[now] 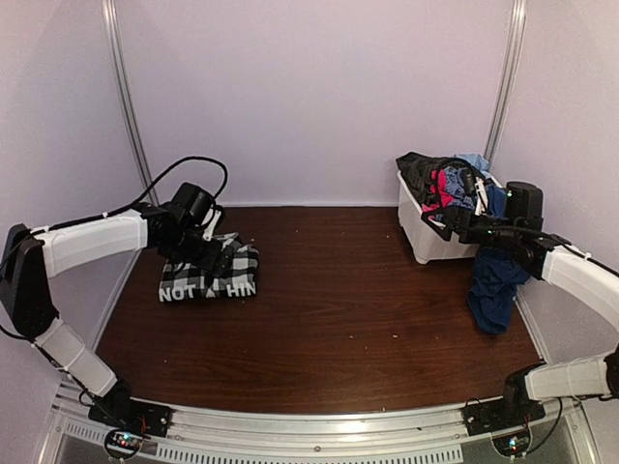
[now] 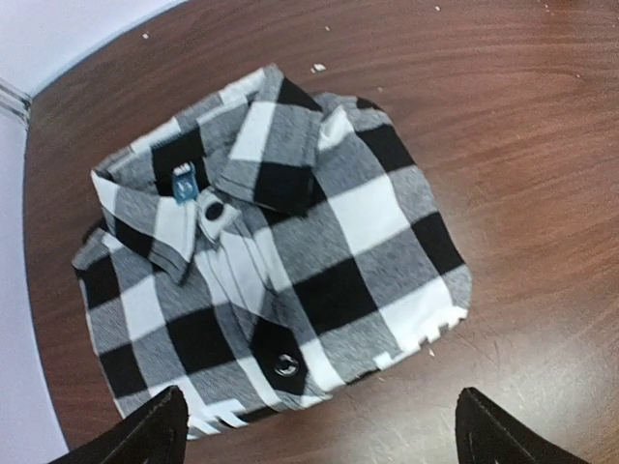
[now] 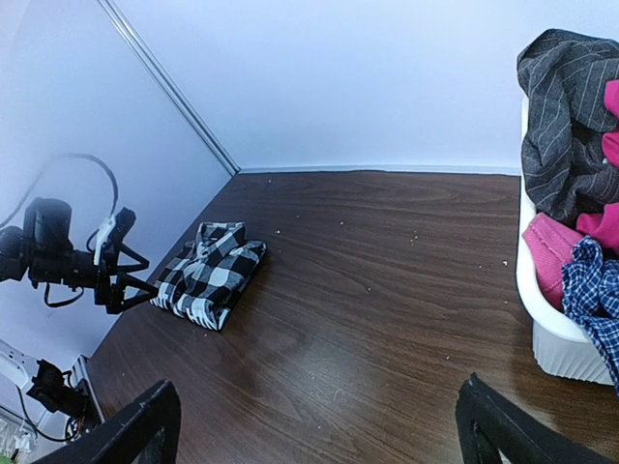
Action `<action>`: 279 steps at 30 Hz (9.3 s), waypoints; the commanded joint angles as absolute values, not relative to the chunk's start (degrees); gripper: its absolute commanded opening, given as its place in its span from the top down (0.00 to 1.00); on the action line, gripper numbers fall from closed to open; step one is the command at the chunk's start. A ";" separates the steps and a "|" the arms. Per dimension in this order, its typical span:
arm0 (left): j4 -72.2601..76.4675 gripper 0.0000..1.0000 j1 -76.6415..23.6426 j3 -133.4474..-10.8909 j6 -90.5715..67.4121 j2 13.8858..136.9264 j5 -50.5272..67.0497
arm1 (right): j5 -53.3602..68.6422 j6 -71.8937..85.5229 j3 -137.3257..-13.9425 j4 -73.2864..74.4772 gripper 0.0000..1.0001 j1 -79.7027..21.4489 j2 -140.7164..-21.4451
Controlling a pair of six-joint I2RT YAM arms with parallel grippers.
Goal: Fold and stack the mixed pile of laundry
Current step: Move the square-folded shirt to the corner of the board, then pick up the crumpled T-shirt from the bin, then place the crumpled T-shirt at the center of the board, then move the crumpled T-shirt to the center of the board, then flatten out the crumpled T-shirt at the center of the board.
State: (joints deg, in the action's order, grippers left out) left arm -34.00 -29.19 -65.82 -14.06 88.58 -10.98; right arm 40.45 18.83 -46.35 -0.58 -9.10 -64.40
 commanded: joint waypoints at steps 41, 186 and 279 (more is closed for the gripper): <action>-31.60 0.02 -17.78 -86.13 -18.19 121.49 -11.01 | 47.55 21.03 -43.61 -9.17 0.00 -9.14 -68.02; -21.98 0.15 -26.64 -47.30 -26.69 78.12 10.23 | 36.92 15.38 -71.71 7.67 0.38 -37.04 -114.94; -14.02 0.33 -13.39 -64.46 -30.32 104.15 18.07 | 37.29 7.50 -103.01 25.53 1.00 -47.54 -125.95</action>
State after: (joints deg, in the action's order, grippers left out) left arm -14.46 -12.36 -58.43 -34.20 100.57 21.47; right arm 41.91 8.16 -114.30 26.57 -48.16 -138.37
